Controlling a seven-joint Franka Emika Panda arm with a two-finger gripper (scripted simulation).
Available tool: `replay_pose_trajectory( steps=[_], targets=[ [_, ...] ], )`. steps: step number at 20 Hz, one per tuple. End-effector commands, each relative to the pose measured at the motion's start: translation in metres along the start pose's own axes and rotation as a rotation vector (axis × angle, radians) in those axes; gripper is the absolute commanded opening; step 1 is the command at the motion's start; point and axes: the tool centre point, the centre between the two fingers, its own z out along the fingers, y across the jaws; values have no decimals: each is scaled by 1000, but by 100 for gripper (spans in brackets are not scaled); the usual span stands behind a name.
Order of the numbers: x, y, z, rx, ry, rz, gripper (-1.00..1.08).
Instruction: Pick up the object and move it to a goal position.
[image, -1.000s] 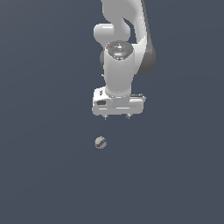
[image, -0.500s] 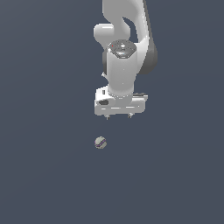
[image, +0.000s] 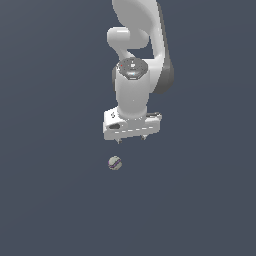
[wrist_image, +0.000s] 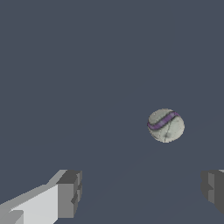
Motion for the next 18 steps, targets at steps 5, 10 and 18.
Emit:
replay_pose_trajectory(
  steps=[5, 10, 18],
  targets=[
    [10, 25, 27, -5, -4, -128, 100],
    [16, 46, 50, -7, -7, -238, 100],
    [21, 70, 79, -8, -10, -365, 100]
  ],
)
